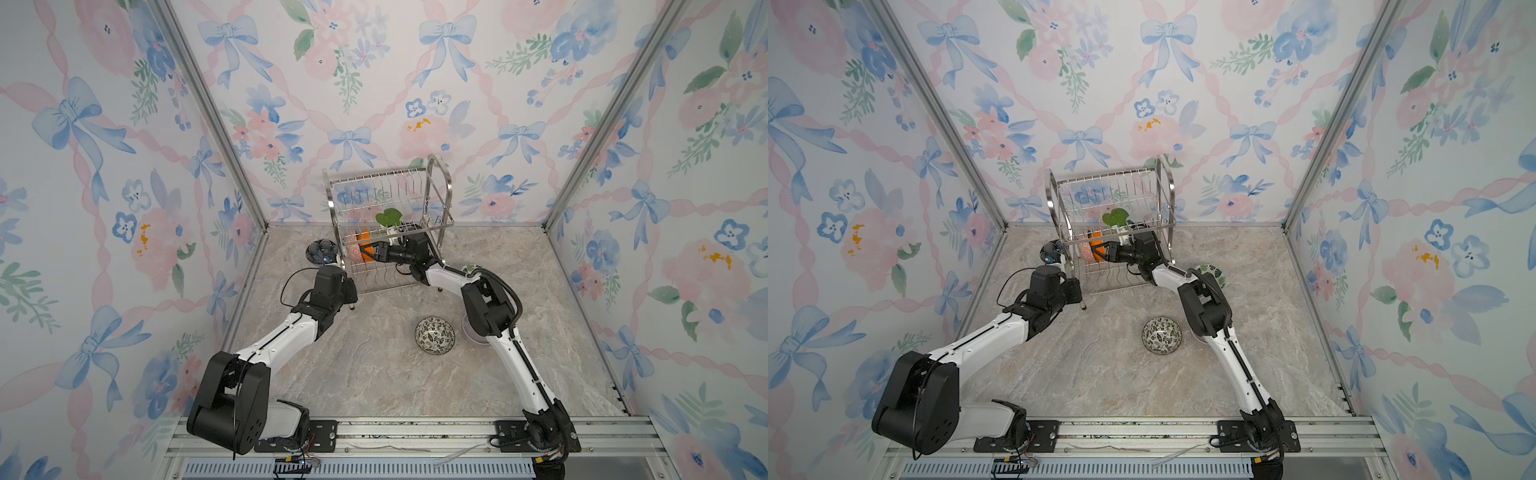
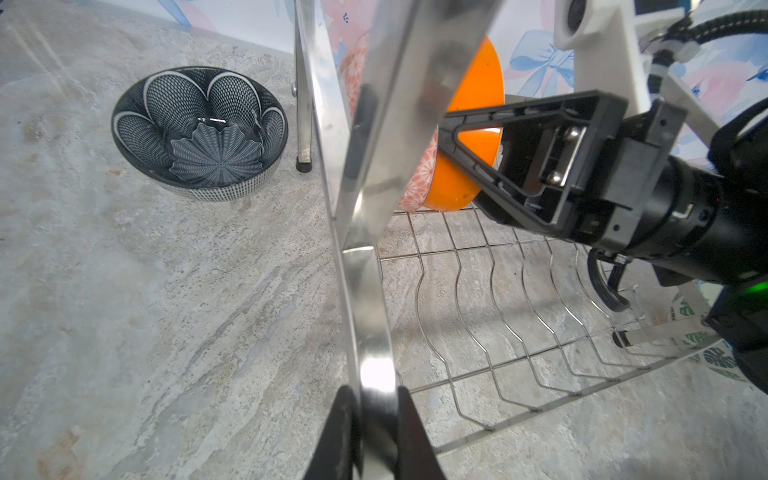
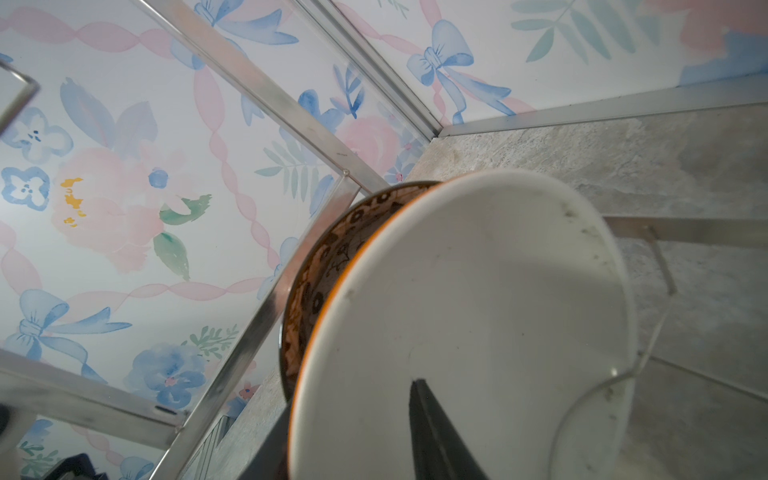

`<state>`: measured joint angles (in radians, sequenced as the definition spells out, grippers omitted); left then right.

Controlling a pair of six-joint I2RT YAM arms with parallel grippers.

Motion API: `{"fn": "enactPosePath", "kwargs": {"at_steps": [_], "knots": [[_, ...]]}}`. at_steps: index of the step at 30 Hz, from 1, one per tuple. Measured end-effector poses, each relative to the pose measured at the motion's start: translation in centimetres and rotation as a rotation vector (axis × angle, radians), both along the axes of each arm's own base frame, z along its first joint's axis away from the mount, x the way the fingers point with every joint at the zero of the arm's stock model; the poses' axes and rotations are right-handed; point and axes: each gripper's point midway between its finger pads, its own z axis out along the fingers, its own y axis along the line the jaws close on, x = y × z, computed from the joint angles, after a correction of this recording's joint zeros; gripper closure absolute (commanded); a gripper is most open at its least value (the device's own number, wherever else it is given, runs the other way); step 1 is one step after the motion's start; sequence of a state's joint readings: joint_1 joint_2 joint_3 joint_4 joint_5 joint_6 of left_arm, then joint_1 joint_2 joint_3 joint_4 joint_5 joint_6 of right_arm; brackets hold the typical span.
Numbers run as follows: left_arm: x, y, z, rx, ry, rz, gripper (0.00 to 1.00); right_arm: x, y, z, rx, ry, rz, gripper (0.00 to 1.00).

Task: Load the bowls into the dish rack
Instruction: 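Push the white bowl deeper into the rack slots with the right gripper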

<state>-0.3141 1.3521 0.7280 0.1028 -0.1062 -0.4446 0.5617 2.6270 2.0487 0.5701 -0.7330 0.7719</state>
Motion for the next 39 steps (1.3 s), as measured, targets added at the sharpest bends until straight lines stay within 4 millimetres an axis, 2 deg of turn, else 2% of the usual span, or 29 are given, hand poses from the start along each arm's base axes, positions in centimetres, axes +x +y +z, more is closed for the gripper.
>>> {"fn": "enactPosePath", "kwargs": {"at_steps": [12, 22, 29, 39], "knots": [[0.0, 0.0, 0.0, 0.001, 0.000, 0.002, 1.00, -0.1, -0.8, 2.3, 0.021, -0.025, -0.014, 0.52], [0.0, 0.0, 0.0, 0.001, 0.000, 0.002, 1.00, 0.0, -2.3, 1.9, 0.062, 0.019, -0.054, 0.51], [0.0, 0.0, 0.0, 0.001, 0.000, 0.002, 1.00, 1.3, -4.1, 3.9, 0.078, 0.001, -0.137, 0.59], [0.0, 0.0, 0.0, 0.002, 0.001, 0.002, 1.00, 2.4, -3.7, 5.1, 0.077, 0.013, -0.182, 0.74]]}}
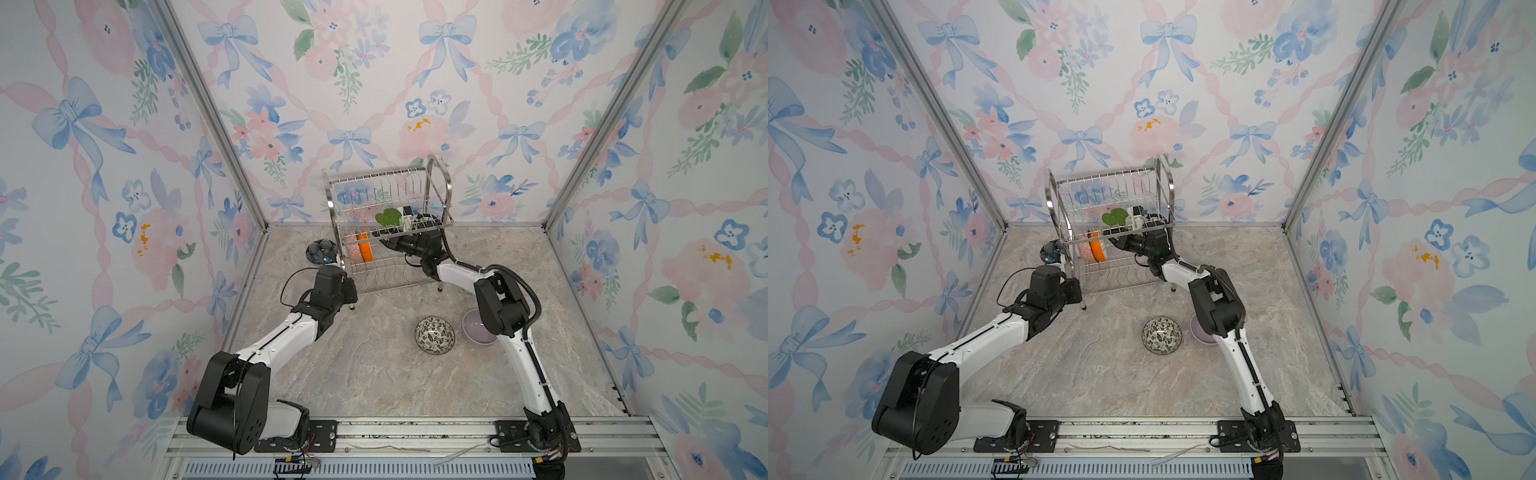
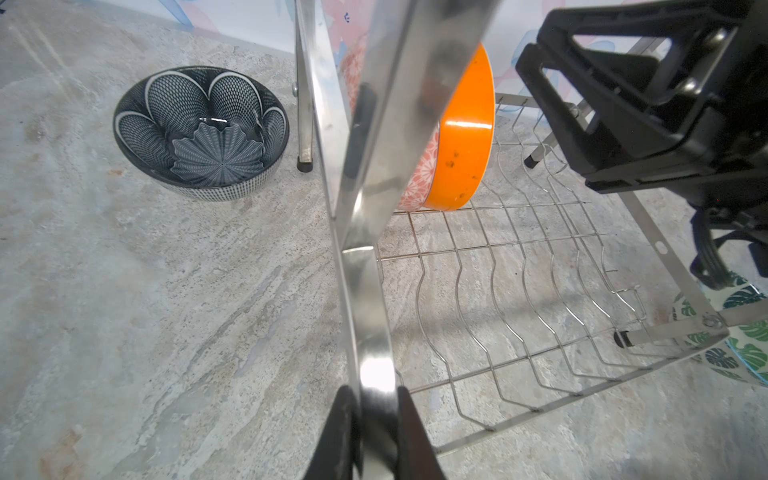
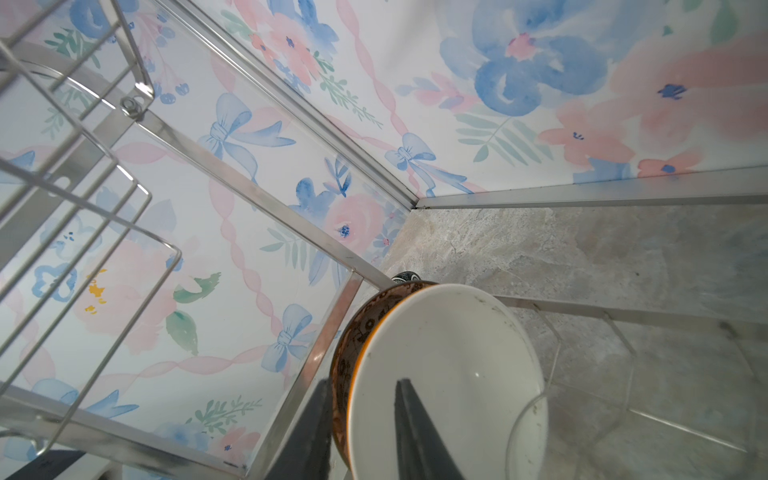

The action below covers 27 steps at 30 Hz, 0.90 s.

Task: Load the bowls into the dish rack
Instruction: 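Push the white bowl deeper into the rack slots with the right gripper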

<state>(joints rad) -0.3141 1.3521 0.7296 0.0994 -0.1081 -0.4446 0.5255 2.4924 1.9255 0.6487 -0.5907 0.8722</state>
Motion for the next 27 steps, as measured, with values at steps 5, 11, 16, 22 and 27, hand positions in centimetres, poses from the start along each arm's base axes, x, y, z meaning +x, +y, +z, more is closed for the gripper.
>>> {"fn": "enactPosePath", "kwargs": {"at_steps": [5, 11, 16, 22, 27], "knots": [[0.0, 0.0, 0.0, 0.000, 0.000, 0.000, 1.00, 0.4, 0.5, -0.1, 0.003, 0.000, 0.000, 0.82], [0.0, 0.0, 0.0, -0.001, 0.000, 0.000, 1.00, -0.2, 1.8, -1.1, -0.011, 0.024, 0.013, 0.87], [0.0, 0.0, 0.0, 0.000, 0.000, 0.000, 1.00, -0.9, 2.7, -1.1, -0.011, 0.023, 0.028, 0.88], [0.0, 0.0, 0.0, 0.000, 0.000, 0.000, 1.00, -0.9, 2.8, -1.1, -0.011, 0.023, 0.026, 0.90], [0.0, 0.0, 0.0, 0.000, 0.000, 0.000, 1.00, -1.0, 2.7, -1.3, -0.005, 0.014, 0.025, 0.89]]}}
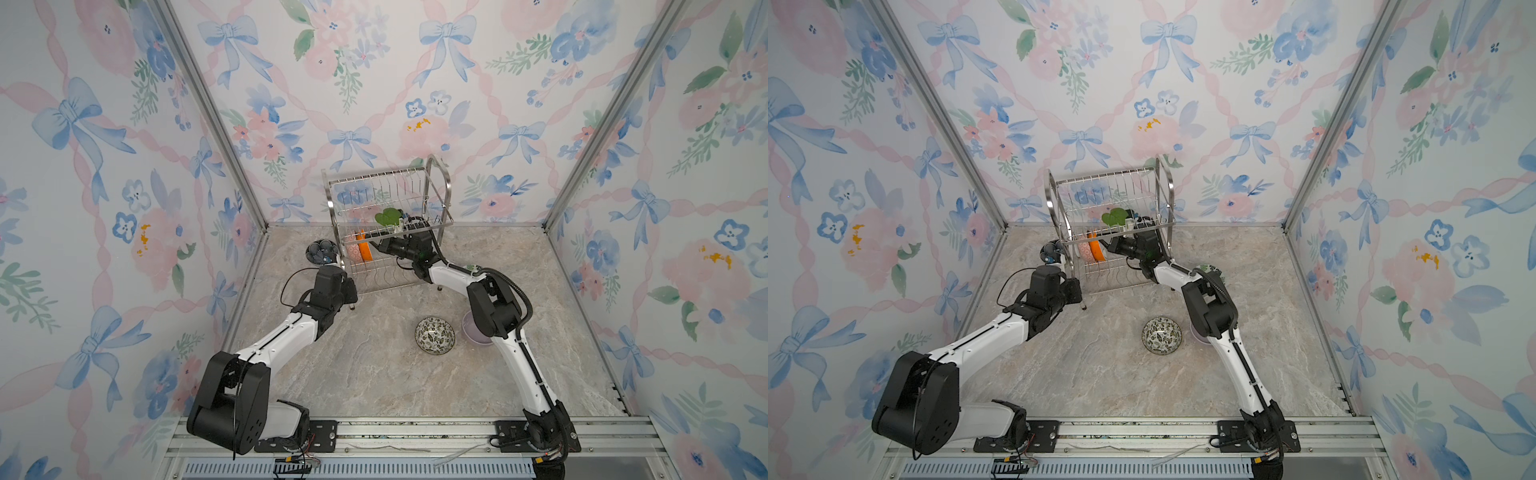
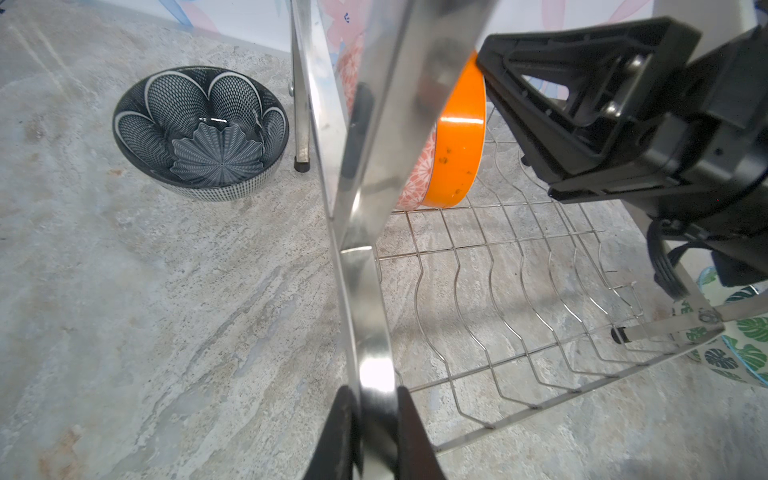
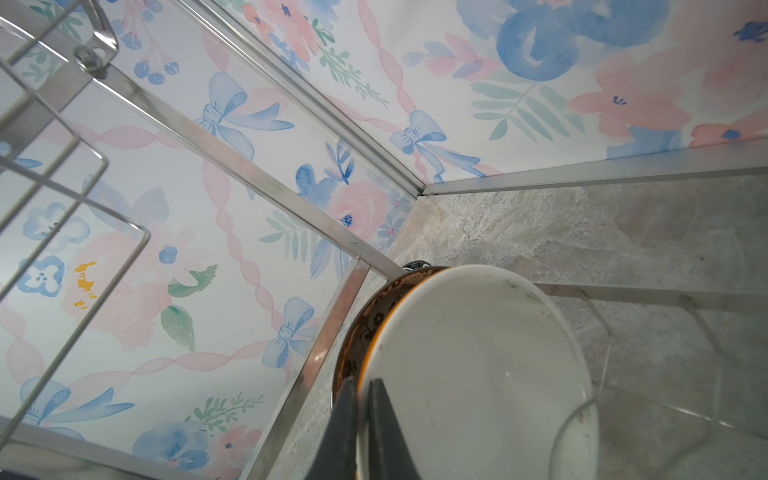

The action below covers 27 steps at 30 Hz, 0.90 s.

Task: Load the bowls into the dish rack
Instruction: 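Push the white bowl deeper into the rack slots with the right gripper, then open the right gripper and draw it back from the white bowl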

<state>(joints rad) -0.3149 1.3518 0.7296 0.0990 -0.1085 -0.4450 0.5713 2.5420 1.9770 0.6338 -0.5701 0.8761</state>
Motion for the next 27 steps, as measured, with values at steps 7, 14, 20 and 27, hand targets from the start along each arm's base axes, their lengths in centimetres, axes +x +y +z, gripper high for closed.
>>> {"fn": "enactPosePath", "kwargs": {"at_steps": [7, 14, 20, 27], "knots": [[0.1, 0.0, 0.1, 0.001, 0.001, 0.001, 1.00, -0.8, -1.1, -0.6, 0.004, 0.011, -0.010, 0.86], [0.3, 0.1, 0.1, 0.017, 0.032, 0.009, 1.00, -2.4, -2.3, -0.4, 0.002, 0.020, -0.019, 0.84], [0.7, 0.4, 0.1, 0.023, 0.042, 0.019, 1.00, -3.7, -3.4, 0.5, 0.030, 0.012, -0.034, 0.83], [2.1, 1.5, 0.1, 0.046, 0.052, 0.035, 1.00, -5.9, -4.8, 0.5, 0.016, 0.020, -0.056, 0.81]]}}
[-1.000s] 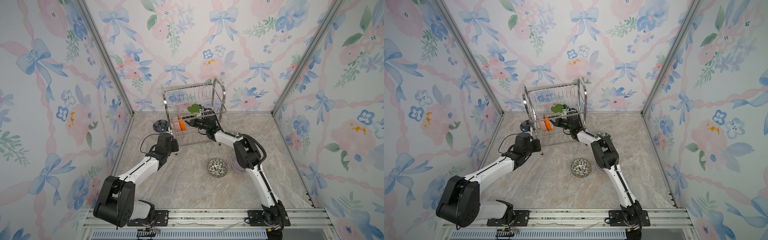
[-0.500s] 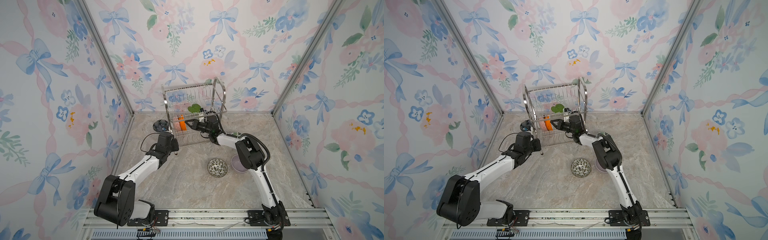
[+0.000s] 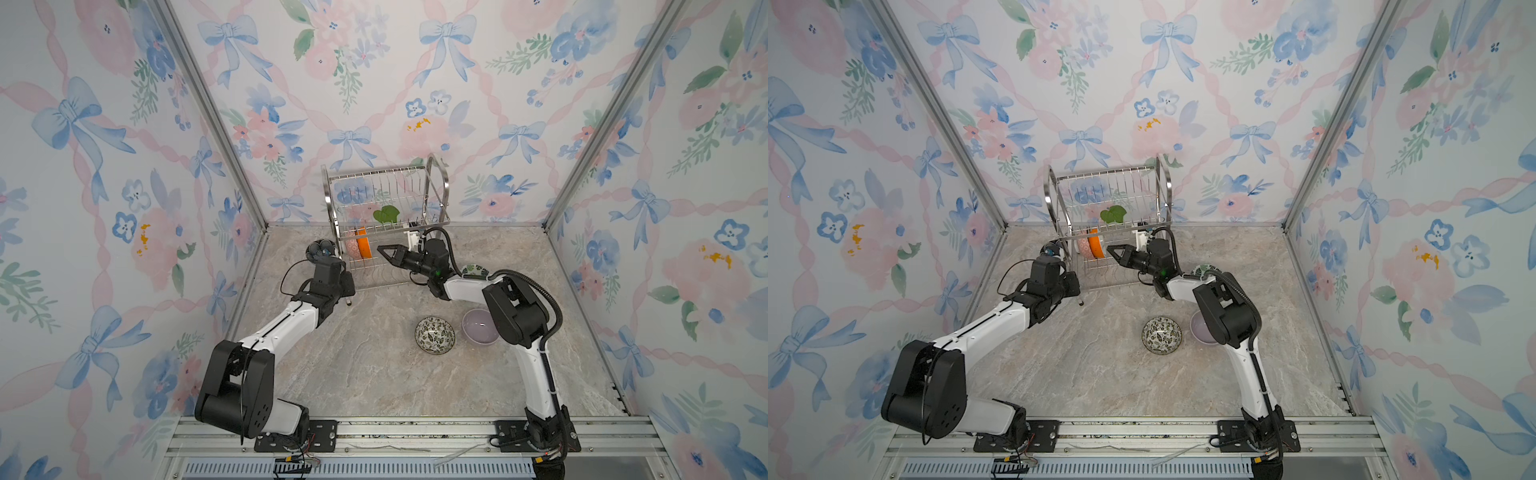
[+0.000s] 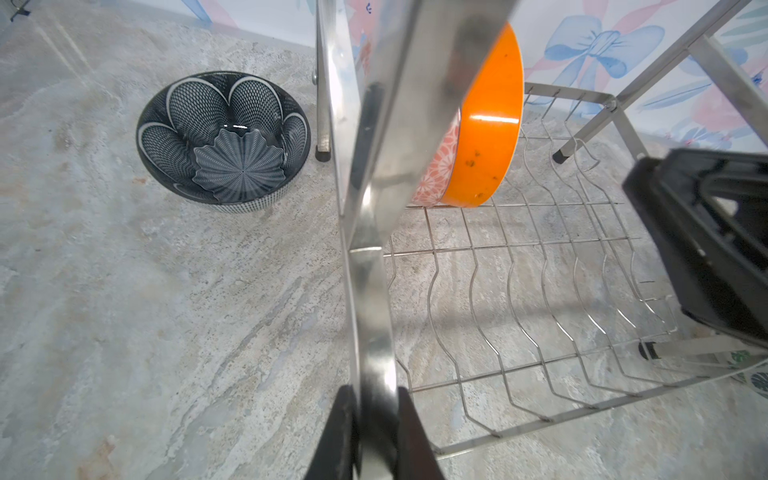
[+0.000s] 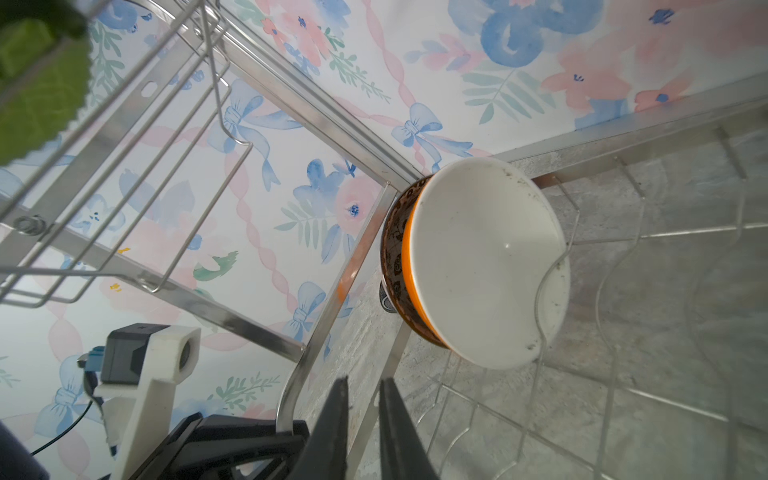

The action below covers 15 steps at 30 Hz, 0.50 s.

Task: Load the bowls into the dish rack
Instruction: 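Open the right gripper and draw it back from the white bowl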

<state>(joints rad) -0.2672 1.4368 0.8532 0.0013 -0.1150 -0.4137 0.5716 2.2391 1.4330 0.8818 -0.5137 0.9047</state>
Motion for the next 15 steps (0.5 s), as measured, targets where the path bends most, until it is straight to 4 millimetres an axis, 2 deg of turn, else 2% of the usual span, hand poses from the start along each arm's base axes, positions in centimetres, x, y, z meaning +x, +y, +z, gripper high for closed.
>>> {"fn": "enactPosePath", "kwargs": {"at_steps": [3, 9, 13, 15], "knots": [[0.7, 0.5, 0.0, 0.010, 0.006, 0.004, 1.00, -1.0, -0.4, 0.4, -0.014, -0.014, -0.006, 0.77], [2.2, 1.1, 0.1, 0.026, 0.018, 0.006, 1.00, -3.4, -0.6, 0.7, -0.054, -0.045, -0.006, 0.76], [3.0, 1.4, 0.1, 0.026, 0.026, 0.004, 1.00, -4.6, -1.3, -0.1, -0.093, -0.043, -0.012, 0.72], [3.1, 1.5, 0.1, 0.022, 0.027, 0.000, 0.94, -4.9, -1.7, -0.7, -0.118, -0.040, -0.017, 0.71]]}}
